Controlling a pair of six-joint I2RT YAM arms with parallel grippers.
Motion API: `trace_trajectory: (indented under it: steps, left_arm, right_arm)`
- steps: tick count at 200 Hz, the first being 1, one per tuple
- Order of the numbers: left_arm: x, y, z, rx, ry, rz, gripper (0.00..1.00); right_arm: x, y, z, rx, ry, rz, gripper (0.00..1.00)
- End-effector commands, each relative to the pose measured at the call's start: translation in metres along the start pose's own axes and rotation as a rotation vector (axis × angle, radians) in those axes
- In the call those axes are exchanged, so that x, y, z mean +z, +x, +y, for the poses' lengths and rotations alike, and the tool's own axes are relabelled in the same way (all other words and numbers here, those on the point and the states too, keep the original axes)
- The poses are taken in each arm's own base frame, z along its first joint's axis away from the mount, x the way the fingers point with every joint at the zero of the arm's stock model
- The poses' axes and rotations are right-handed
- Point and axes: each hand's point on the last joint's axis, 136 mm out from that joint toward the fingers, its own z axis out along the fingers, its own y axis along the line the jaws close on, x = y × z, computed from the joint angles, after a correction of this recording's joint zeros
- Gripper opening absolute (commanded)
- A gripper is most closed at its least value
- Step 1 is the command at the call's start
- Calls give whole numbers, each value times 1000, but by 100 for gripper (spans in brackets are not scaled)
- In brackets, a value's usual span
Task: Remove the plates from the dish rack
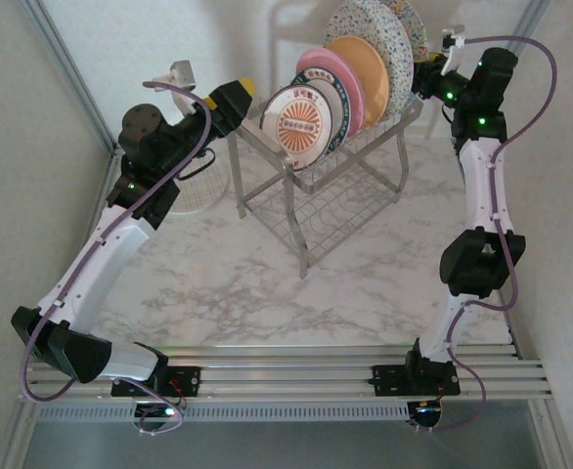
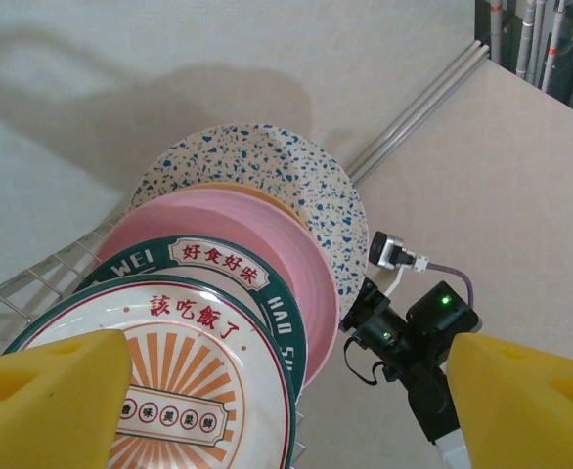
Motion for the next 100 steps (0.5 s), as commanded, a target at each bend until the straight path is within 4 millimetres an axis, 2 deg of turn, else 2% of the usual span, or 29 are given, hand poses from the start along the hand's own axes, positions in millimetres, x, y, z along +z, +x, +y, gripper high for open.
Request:
trace_trajectory:
  steps: [1,36,100]
  left_arm:
    - [-1,-10,-22,13,63,-19,84]
    - [-2,-9,-21,13,63,-18,84]
    - [-3,-8,-23,5,71,-21,84]
  right_arm:
    - [6,-5,6,-12,-11,-4,37]
    - [10,-2,13,-11,-27,6,30]
    - [8,-13,24,-31,-34,-6,11]
